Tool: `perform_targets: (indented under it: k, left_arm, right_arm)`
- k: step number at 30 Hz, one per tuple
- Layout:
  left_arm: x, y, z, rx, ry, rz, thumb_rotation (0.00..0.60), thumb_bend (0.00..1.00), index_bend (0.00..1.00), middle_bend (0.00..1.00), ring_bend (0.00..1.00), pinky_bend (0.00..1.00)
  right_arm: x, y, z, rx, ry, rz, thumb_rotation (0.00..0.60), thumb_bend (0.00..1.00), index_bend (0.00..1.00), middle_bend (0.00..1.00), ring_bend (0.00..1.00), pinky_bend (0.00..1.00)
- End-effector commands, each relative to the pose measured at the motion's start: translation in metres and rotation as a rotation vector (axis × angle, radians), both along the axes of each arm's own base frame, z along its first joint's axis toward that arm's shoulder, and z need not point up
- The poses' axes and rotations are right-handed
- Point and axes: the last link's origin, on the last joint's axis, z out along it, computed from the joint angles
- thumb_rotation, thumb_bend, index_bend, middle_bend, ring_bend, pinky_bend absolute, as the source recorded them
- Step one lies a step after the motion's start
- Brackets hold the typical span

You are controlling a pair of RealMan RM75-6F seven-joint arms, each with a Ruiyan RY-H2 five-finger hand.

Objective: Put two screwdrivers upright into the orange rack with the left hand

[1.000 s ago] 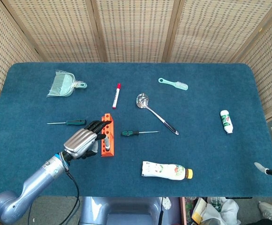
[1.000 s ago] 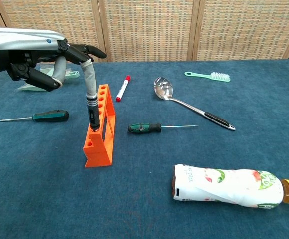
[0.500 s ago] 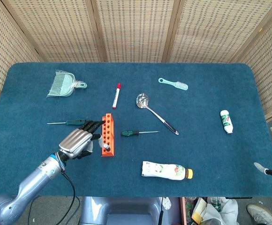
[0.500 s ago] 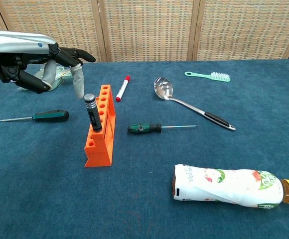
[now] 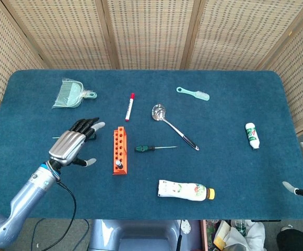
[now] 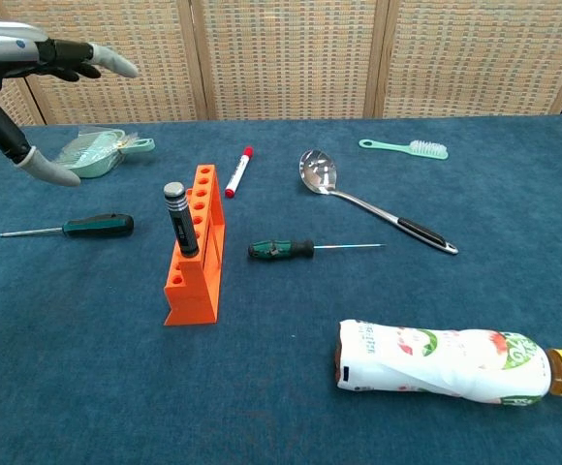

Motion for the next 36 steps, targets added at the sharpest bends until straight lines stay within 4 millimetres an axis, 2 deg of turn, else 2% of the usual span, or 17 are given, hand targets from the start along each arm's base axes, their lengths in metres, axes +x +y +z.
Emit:
perform_targets:
  k: [1, 7, 14, 23, 30, 36]
  left_arm:
    - [-0.023, 0.021, -0.015, 0.054, 0.064, 0.068, 0.6, 0.0, 0.05, 0.0, 0.0, 0.0]
    - [-0.049, 0.046, -0.039, 0.079, 0.073, 0.136, 0.6, 0.0, 0.19, 0.0, 0.0, 0.0]
    - [-0.067, 0.067, -0.059, 0.067, 0.096, 0.186, 0.6, 0.0, 0.28, 0.0, 0.0, 0.0]
    - [-0.089, 0.092, -0.081, 0.052, 0.139, 0.253, 0.6, 0.0, 0.32, 0.0, 0.0, 0.0]
    - [-0.099, 0.1, -0.091, 0.043, 0.141, 0.29, 0.6, 0.1, 0.41, 0.0, 0.0, 0.0]
    - [-0.101, 0.105, -0.099, 0.034, 0.135, 0.306, 0.6, 0.11, 0.41, 0.0, 0.0, 0.0]
  right_arm:
    - [0.0, -0.001, 0.0, -0.004, 0.004, -0.002, 0.6, 0.0, 0.0, 0.0, 0.0, 0.0]
    - [-0.003, -0.005, -0.001, -0.005, 0.011, -0.016, 0.6, 0.0, 0.0, 0.0, 0.0, 0.0]
    - [-0.005, -0.009, -0.002, -0.001, 0.013, -0.033, 0.6, 0.0, 0.0, 0.0, 0.0, 0.0]
    - [-0.008, -0.011, 0.001, -0.023, 0.012, -0.052, 0.6, 0.0, 0.0, 0.0, 0.0, 0.0]
    - [-0.009, -0.013, 0.001, -0.022, 0.014, -0.055, 0.6, 0.0, 0.0, 0.0, 0.0, 0.0]
    - [-0.009, -0.013, 0.0, -0.021, 0.015, -0.059, 0.6, 0.0, 0.0, 0.0, 0.0, 0.0]
